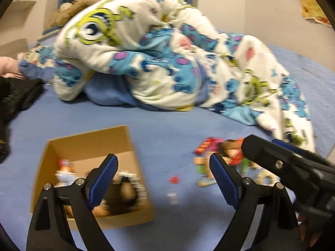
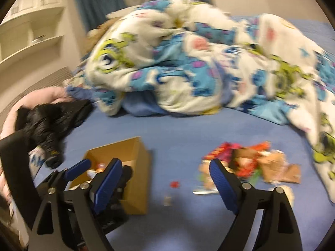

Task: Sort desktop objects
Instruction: 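Withdraw both tools from the box back toward the pile, then grasp the cream scrunchie with the right tool and lift it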

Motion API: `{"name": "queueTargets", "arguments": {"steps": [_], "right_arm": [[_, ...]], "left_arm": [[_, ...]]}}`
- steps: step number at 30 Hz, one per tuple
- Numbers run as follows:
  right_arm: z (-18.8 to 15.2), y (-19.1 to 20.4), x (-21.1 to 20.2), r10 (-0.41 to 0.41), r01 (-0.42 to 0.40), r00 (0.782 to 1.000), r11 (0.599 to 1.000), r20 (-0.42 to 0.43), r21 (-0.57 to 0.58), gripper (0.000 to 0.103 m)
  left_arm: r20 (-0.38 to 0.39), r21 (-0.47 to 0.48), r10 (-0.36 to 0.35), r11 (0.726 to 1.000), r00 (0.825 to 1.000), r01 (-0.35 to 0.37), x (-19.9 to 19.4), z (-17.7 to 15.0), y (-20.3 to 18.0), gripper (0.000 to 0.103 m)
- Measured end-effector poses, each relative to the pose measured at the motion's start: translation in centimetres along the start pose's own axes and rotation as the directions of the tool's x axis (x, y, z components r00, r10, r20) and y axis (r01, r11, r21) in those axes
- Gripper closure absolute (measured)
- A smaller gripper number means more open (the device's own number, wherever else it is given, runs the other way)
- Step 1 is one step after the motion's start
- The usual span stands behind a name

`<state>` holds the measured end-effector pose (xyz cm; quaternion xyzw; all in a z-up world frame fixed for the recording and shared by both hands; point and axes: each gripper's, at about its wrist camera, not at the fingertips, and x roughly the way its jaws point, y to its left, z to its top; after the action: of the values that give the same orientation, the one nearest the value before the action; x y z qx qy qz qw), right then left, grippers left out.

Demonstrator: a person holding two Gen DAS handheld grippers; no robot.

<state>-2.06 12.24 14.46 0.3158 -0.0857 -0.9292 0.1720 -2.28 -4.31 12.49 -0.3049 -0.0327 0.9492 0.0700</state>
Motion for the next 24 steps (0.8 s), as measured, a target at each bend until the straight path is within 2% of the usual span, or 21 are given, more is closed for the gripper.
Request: {"name": "queueTargets", "arguments": {"steps": [2,7,12,18,24], "right_arm": [[-0.1,-2.5,-0.8,-0.037,0.037,0.999,0.999,0.007,0.039,0.015],[-0.8,-6.7,-2.3,-0.127,0.127,0.992,0.991,-0.005,0.052,0.015],[-1.9,-9.1,-3.2,-0.171,0.172,0.985,0.984,-0.024,0.050,0.015],[-3.0,-11.0,-3.6,-0.231,0.233,0.972,0.971,-0.044,0.057,0.015],[-4.4,-15.0,-3.5,-0.293,0.300,0.953,0.948,-0.080,0.102,0.015]], "left_arm": [[-0.001,0.019,-0.041,0.999,0.999,0.041,0.3,-0.2,-1.8,0.012],[-0.031,0.098,-0.045,0.994,0.999,0.047,1.2,-0.6,-5.2,0.009],[-0.059,0.138,-0.053,0.989,0.997,0.060,1.9,-1.3,-7.3,0.005],[-0.092,0.127,-0.060,0.989,0.994,0.071,3.1,-2.1,-8.0,0.002],[-0.129,0.119,-0.068,0.989,0.989,0.084,4.8,-3.1,-8.0,0.001]]}}
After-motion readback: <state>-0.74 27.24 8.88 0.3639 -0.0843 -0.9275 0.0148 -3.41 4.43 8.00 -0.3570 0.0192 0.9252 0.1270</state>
